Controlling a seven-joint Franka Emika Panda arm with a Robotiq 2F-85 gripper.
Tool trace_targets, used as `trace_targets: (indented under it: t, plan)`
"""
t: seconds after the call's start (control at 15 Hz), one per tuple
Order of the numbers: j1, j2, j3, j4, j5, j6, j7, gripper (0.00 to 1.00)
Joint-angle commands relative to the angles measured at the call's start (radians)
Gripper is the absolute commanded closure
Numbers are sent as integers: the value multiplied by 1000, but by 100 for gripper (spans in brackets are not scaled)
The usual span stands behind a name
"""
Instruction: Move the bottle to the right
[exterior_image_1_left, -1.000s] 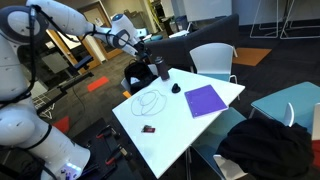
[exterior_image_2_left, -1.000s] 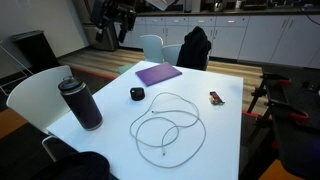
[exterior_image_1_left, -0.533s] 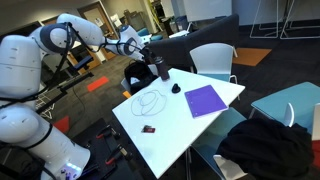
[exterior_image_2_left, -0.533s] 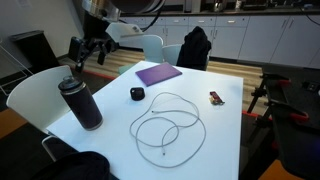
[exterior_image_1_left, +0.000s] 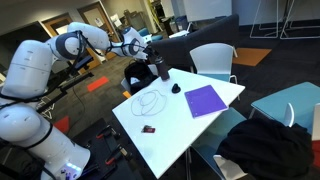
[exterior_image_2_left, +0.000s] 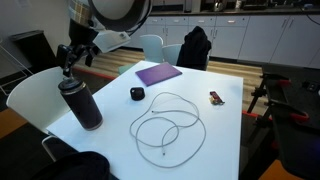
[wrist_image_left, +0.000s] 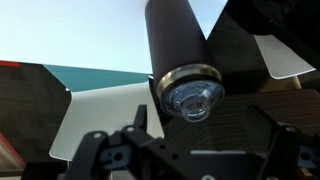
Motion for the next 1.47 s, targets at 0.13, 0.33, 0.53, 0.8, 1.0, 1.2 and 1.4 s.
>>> trace_targets:
  t: [0.13,0.33,0.53,0.8,1.0,1.2,1.4]
  plan:
    - [19,85,-19,130,-24,-34,25,0]
    - [25,118,-16,165,-23,-35,21,0]
    - [36,145,-21,192,-28,-40,21,0]
    - [51,172,-37,224,-39,-46,25,0]
    - [60,186,-53,243,-57,-48,29,0]
    - [65,200,-66,263,-66,-56,33,0]
    - [64,214,-68,281,-66,-59,34,0]
